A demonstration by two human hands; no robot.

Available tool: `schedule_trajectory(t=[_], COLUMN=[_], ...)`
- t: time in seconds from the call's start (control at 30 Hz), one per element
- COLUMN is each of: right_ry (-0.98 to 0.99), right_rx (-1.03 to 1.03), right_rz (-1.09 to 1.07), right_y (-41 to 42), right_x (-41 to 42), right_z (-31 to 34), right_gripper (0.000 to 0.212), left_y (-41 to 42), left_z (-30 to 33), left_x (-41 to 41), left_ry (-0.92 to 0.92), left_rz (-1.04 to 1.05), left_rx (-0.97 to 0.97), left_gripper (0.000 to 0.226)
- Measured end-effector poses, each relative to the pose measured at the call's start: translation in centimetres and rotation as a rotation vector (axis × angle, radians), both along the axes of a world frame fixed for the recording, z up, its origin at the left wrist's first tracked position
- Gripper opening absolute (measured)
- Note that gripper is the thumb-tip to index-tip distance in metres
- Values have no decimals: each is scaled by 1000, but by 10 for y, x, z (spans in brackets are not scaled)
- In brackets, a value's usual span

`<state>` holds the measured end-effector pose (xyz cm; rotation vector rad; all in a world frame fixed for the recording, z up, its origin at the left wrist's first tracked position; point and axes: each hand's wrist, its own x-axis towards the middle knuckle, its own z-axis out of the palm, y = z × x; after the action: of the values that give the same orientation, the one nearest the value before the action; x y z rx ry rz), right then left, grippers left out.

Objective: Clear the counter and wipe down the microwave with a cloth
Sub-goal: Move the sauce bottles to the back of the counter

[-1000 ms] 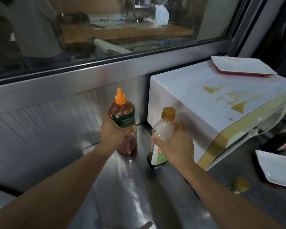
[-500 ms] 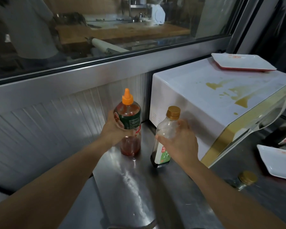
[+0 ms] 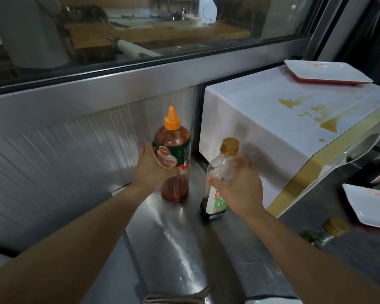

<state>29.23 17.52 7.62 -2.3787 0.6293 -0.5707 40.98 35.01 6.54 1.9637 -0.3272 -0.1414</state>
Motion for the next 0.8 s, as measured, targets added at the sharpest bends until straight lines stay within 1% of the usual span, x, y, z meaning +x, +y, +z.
schedule_trajectory(t=[0.1,0.2,0.33,0.6,0.73,0.8], right_ry=[-13,-19,-5,0,36,-14], right_rx=[-1,13,36,4,-52,-9], right_rz=[-3,-5,-11,-20,-6,-26], right_y=[-1,-2,-5,-14,-19,-18], right_x=[2,5,5,9,14,15], right_z=[0,-2,-6,-7,-6,-5], right_gripper=[64,63,61,57,56,58], left_y=[-5,-3,-7,-36,-54,-62], left_z=[-9,-26,-55,-67,-68,-70], left_x=[-4,-4,-6,21,37,43], left_ry=[-45,61,146,106,44,22], left_rz=[57,4,49,180,222,229], left_rx=[32,9,42,31,71,69], left_gripper=[99,103,95,84,84,85])
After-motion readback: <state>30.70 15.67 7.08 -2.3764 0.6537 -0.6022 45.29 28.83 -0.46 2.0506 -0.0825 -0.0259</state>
